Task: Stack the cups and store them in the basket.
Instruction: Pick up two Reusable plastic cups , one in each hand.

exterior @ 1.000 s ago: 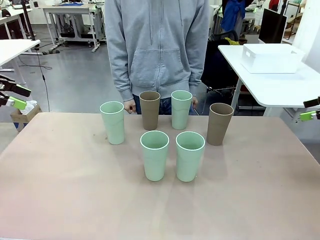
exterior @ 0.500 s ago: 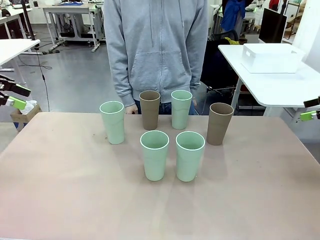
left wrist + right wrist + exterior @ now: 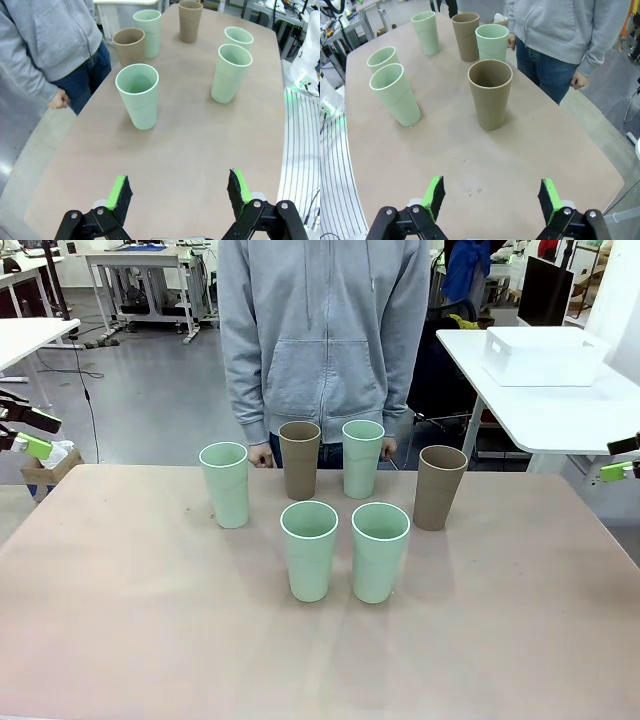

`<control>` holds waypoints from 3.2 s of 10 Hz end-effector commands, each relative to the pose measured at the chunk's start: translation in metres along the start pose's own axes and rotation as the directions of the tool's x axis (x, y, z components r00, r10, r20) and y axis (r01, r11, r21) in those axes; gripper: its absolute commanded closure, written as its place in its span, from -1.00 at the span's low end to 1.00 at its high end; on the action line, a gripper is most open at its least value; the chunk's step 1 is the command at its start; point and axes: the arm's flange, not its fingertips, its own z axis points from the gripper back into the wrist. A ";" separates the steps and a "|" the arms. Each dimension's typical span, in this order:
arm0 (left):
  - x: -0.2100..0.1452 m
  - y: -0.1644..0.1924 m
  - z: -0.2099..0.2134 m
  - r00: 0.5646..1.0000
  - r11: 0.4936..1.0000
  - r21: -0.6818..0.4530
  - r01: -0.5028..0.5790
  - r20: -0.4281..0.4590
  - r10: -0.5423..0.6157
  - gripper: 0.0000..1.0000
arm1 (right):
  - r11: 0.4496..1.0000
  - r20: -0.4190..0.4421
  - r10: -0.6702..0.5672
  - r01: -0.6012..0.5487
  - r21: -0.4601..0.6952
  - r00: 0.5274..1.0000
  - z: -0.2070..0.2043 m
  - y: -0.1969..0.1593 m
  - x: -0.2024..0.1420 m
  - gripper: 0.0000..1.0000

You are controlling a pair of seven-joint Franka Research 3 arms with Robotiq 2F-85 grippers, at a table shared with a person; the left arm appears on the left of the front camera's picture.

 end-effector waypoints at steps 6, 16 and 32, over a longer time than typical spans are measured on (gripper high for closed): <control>-0.016 0.094 -0.039 0.996 0.991 -0.136 -0.017 0.082 0.028 -1.00 | 0.986 0.069 0.024 -0.035 0.164 0.997 -0.094 -0.083 0.007 -1.00; -0.108 0.132 -0.196 0.852 0.967 -0.172 0.186 0.519 -0.071 -1.00 | 0.943 0.454 -0.043 -0.115 0.314 0.890 -0.243 -0.103 -0.056 -1.00; -0.127 0.167 -0.270 0.809 0.953 -0.222 0.207 0.586 -0.039 -1.00 | 0.878 0.548 -0.026 -0.243 0.413 0.836 -0.300 -0.093 -0.065 -1.00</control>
